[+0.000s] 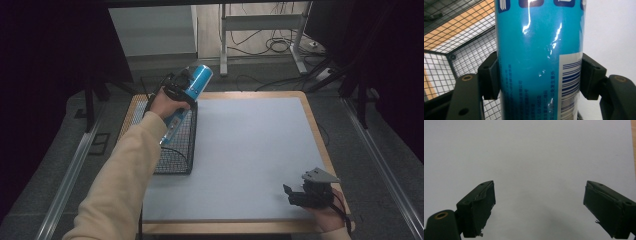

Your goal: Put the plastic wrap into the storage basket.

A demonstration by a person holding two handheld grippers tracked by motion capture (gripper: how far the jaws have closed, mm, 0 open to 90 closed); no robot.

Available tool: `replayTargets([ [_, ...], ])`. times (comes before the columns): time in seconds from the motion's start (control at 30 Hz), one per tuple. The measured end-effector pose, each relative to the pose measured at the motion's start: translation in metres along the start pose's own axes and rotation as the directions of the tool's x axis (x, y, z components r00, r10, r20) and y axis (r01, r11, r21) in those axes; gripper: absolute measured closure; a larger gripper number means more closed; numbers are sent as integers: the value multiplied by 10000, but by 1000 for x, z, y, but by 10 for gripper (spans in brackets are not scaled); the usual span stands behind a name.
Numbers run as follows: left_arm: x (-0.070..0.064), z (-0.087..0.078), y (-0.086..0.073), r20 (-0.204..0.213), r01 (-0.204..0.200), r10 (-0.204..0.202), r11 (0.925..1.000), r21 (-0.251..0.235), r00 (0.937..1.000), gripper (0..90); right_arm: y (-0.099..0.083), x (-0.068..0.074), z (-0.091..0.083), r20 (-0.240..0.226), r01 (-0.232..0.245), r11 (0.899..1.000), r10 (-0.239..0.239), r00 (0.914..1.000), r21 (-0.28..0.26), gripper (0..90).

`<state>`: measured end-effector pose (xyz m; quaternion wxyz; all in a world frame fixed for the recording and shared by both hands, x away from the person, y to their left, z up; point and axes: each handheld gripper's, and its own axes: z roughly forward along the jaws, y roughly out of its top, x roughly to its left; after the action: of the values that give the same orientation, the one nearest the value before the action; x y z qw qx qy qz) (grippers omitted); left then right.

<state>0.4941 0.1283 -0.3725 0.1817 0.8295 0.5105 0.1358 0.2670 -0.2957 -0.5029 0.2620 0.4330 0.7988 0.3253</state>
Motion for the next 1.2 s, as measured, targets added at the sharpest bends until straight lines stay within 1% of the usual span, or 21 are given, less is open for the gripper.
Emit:
replayTargets([
  [0.17, 6, 8, -4, -121, 48, -47, 10000, 85, 9999, 313, 0, 0, 0, -16, 11, 10000, -11, 10000, -8, 109],
  [0.23, 7, 13, -5, -154, 52, -49, 9998, 190, 9999, 313, 0, 0, 0, -1, 9, 10000, -9, 10000, 2, 109],
  [0.27, 8, 15, -6, -245, 3, 4, 9996, 277, 9997, 313, 0, 0, 0, 10, 13, 10000, -13, 10000, 12, 109],
  [0.47, 11, 29, -8, -428, -111, 134, 9986, 526, 9990, 313, -1, 0, 1, 24, 14, 10000, -14, 10000, 11, 109],
  [0.6, 13, 37, -9, -659, -252, 300, 9971, 713, 9974, 313, -1, 0, 1, 25, 14, 10000, -14, 10000, 21, 109],
  [0.67, 14, 41, -9, -724, -271, 332, 9962, 832, 9968, 313, -1, 0, 1, 27, 13, 10000, -13, 10000, 24, 109],
  [0.77, 15, 47, -10, -720, -194, 259, 9958, 900, 9971, 313, -1, 0, 1, 24, 18, 10000, -18, 10000, 34, 109],
  [0.83, 16, 50, -10, -765, -196, 268, 9954, 935, 9967, 313, -1, 0, 1, 25, 16, 10000, -16, 10000, 37, 109],
  [0.87, 16, 52, -10, -893, -209, 297, 9950, 977, 9956, 313, -1, 0, 1, 22, 14, 10000, -14, 10000, 38, 109],
  [1.0, 16, 58, -11, -1116, -299, 432, 9926, 1178, 9928, 313, -1, 1, 1, -3, 11, 10000, -11, 10000, 48, 109],
  [1.1, 16, 62, -12, -1170, -316, 464, 9915, 1259, 9920, 312, 0, 2, 1, -35, 85, 10000, -85, 10000, 36, 109],
  [1.2, 17, 63, -12, -1224, -288, 438, 9921, 1220, 9915, 312, 0, 3, 1, -51, 92, 9999, -91, 9999, 54, 109],
])
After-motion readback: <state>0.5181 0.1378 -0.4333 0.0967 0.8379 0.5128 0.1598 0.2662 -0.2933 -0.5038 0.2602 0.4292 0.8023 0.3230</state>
